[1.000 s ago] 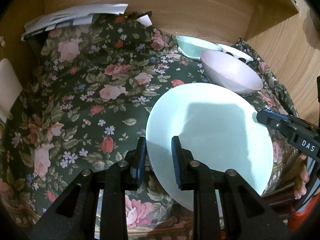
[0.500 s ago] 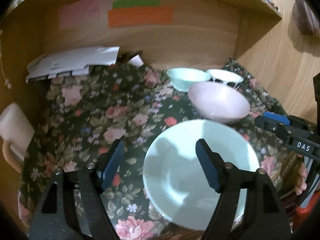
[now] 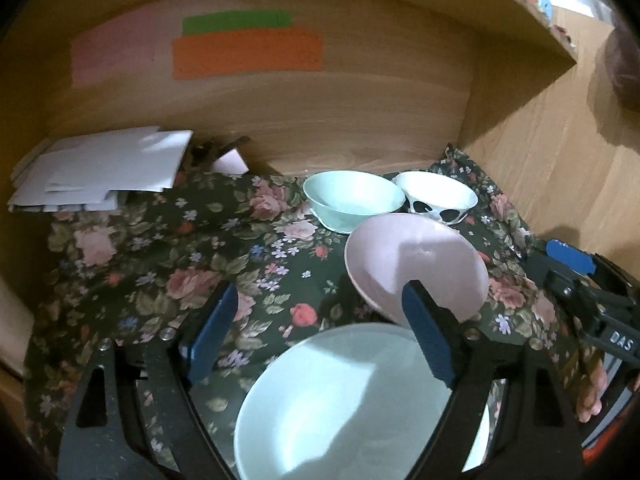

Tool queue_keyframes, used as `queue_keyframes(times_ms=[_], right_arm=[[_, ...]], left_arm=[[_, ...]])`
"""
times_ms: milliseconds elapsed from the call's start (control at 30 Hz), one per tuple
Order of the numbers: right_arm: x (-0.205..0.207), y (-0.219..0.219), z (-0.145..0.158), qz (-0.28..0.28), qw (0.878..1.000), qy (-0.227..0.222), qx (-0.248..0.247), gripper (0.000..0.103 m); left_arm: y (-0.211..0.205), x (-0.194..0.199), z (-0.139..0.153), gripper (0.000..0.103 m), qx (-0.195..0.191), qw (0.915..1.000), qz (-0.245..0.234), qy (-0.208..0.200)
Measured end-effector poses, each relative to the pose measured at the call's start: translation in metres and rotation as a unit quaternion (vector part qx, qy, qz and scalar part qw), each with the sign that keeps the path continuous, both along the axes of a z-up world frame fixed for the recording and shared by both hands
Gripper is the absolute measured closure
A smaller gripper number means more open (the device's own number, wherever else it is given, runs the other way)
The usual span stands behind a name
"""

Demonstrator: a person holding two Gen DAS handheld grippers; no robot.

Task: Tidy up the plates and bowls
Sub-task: 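Move both grippers to the pale pink bowl and close on its rim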

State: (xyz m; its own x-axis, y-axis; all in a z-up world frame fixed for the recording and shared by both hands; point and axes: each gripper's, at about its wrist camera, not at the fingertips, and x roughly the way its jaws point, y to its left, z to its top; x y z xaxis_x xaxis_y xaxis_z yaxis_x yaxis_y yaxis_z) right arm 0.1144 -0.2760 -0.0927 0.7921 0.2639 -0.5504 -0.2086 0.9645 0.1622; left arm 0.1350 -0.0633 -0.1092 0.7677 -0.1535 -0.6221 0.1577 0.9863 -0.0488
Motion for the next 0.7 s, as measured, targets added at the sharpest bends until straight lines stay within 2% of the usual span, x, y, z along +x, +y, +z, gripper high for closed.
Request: queue_keyframes(times_ms=[367, 600, 700], right_arm=[[0.046, -0.016, -0.032, -0.017, 0.998, 0.055, -0.004, 0.032], [0.071, -0.015, -0.053, -0.013, 0.995, 0.095, -0.004, 0.032], [0.077, -0.013, -0.057, -0.008, 0.995, 0.103, -0.006, 0.034]], left_arm=[[-0.028, 0.060, -0.035, 0.019, 0.025, 0.9967, -0.011, 0.076], [-0.034, 0.079, -0.051, 0.024, 0.023, 0.9936, -0.021, 0.108], [-0.036, 0.087, -0.056, 0.030, 0.018, 0.9920, -0.026, 0.122]])
